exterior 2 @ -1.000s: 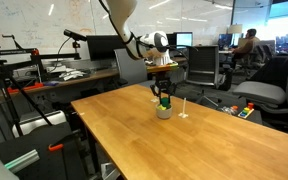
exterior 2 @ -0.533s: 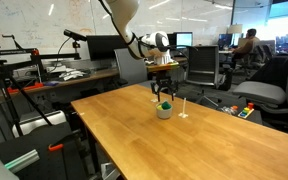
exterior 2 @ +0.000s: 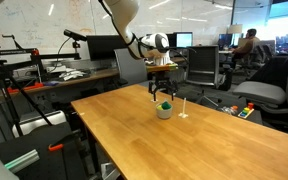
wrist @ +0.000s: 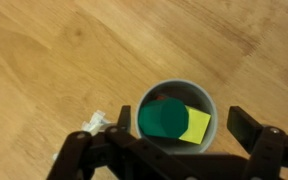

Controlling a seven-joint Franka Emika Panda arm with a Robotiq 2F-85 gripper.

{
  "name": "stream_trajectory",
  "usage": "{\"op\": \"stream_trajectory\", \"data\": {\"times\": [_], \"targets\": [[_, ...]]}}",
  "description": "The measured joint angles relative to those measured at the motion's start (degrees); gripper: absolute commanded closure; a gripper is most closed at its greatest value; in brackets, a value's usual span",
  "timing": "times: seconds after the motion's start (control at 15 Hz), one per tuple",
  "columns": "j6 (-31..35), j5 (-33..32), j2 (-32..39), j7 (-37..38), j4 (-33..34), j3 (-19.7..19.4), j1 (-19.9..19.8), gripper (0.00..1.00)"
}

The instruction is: Put the blocks in the cup

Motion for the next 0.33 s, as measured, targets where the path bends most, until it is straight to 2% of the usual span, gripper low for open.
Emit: {"op": "stream_trajectory", "data": {"times": [0.33], "targets": [[-0.9,0.0,-4.6,0.0,-2.6,0.1,0.0,0.00]]}}
